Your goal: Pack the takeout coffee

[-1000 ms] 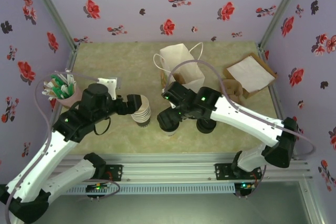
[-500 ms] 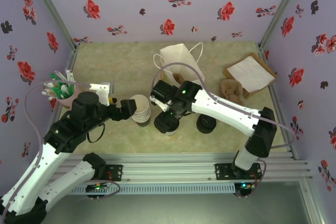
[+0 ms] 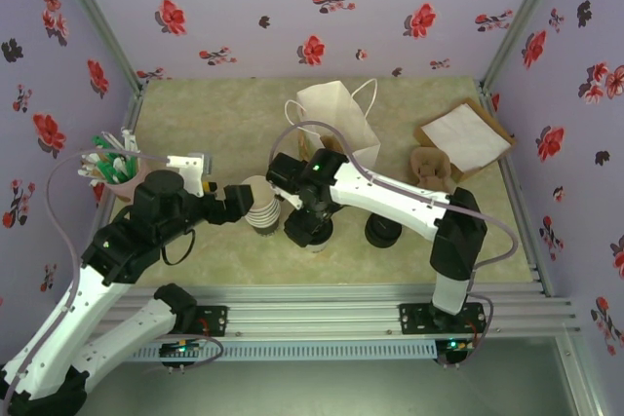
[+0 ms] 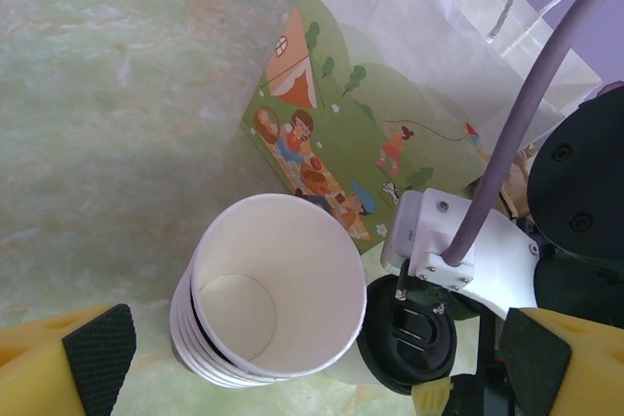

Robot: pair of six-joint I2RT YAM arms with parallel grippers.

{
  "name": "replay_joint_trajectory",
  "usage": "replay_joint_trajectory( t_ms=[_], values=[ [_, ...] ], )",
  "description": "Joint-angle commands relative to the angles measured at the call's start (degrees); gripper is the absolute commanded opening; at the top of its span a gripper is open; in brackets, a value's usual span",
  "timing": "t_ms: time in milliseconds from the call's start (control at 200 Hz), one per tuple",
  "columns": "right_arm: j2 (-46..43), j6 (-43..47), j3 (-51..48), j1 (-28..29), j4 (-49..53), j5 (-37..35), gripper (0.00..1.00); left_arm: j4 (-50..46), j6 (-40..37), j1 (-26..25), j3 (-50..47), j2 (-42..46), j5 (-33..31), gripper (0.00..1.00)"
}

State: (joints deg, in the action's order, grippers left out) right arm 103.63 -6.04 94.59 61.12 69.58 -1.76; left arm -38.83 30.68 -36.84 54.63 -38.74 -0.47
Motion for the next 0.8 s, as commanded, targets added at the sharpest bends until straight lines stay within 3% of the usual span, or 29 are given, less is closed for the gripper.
replay_joint_trajectory(
  t_ms=[0, 790],
  values=[
    [1.2, 1.3, 1.7, -0.1, 1.6, -1.0, 0.90, -0.1, -1.6, 0.3, -0.6, 0.6, -1.4, 0.99],
    [1.4, -0.7, -3.0, -2.1, -2.7, 2.0, 0.83, 0.3, -1.6, 0.4, -0.6, 0.4, -1.4, 0.99]
  ],
)
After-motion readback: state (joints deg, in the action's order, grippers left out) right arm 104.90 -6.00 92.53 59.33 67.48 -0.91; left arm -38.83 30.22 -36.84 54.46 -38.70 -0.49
